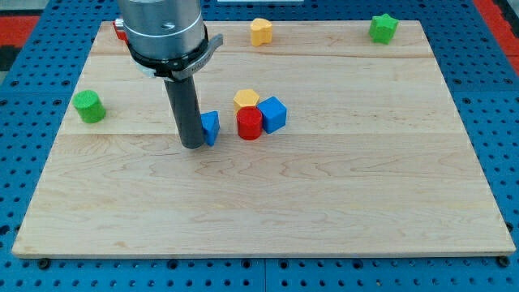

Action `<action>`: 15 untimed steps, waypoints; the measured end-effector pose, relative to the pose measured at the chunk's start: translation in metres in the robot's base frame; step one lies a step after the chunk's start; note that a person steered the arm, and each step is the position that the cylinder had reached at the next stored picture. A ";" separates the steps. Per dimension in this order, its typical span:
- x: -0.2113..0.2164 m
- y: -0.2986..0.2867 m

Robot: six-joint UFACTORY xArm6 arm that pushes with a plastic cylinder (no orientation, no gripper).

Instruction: Push the blue triangle at the center of the board

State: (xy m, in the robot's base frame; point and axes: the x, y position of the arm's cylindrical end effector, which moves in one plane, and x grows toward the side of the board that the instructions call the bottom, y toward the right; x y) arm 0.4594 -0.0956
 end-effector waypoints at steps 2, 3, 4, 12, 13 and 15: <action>-0.016 0.000; -0.019 0.006; -0.019 0.017; -0.058 0.007; -0.056 0.012; -0.054 0.020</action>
State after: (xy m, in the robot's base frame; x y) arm 0.4053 -0.0755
